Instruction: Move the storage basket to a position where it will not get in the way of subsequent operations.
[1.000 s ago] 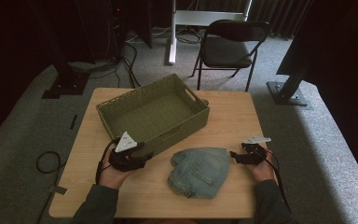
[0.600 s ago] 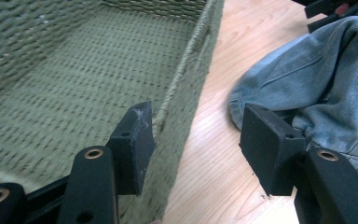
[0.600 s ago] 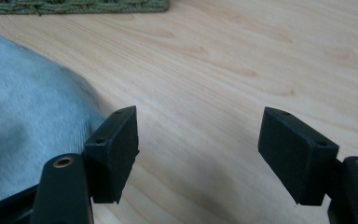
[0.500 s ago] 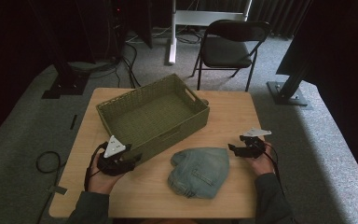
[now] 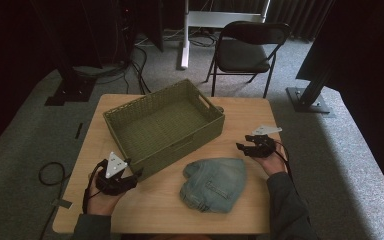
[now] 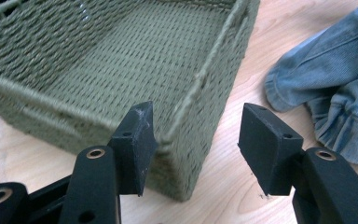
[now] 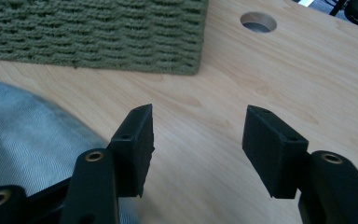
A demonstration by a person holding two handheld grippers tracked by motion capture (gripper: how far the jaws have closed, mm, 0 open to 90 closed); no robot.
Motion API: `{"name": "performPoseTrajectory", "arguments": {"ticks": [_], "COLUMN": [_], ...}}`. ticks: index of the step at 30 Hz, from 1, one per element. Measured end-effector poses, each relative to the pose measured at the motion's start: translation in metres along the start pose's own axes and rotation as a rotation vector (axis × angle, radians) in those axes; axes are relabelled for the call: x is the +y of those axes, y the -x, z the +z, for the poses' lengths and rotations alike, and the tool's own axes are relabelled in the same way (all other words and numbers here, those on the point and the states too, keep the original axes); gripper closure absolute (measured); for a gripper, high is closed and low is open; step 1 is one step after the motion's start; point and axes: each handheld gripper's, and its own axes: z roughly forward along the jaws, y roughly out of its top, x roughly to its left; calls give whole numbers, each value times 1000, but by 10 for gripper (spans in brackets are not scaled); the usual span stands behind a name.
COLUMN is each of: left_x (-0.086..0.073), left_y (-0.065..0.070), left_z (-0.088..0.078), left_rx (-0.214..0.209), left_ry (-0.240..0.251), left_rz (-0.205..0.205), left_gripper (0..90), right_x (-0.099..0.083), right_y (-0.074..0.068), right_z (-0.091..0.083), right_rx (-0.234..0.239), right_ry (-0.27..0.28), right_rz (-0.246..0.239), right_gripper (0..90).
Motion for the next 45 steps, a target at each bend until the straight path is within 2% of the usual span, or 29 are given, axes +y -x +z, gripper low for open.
{"name": "performPoseTrajectory", "arguments": {"ticks": [4,7,11,14,18,21,23,27,29,32,34,37,42,45], "left_x": [-9,-12,-16,-21,-25,-25,-25,-25,-24,-24,-23,-23,-21,-19], "left_y": [-3,-5,-3,-4,-7,-8,-9,-12,-13,-14,-15,-18,-23,-30], "left_z": [5,4,7,15,25,29,29,29,30,30,31,32,35,39], "left_rx": [18,27,40,51,51,48,50,34,32,28,23,20,57,57], "left_ry": [-26,-15,-40,-72,-84,-85,-86,-82,-83,-83,-83,-84,-92,-87], "left_rz": [-14,-19,-21,-41,-62,-53,-55,-63,-64,-65,-63,-62,-55,-63], "left_gripper": [462,509,511,510,516,581,616,628,628,627,627,628,620,616], "right_x": [11,20,34,46,61,70,75,79,81,81,81,81,76,73], "right_y": [-1,-1,-2,-2,2,8,9,14,15,20,23,22,17,13], "right_z": [8,15,25,32,39,46,51,56,57,59,60,60,56,49], "right_rx": [10,7,2,-8,-25,-21,-28,22,32,67,105,102,96,74], "right_ry": [-3,-8,12,21,19,16,3,28,26,25,28,31,42,40], "right_rz": [-14,-38,-41,-50,-52,-42,-53,-26,-33,-15,-7,-14,-25,-44], "right_gripper": [464,553,604,625,674,698,714,725,723,719,778,792,797,818]}}
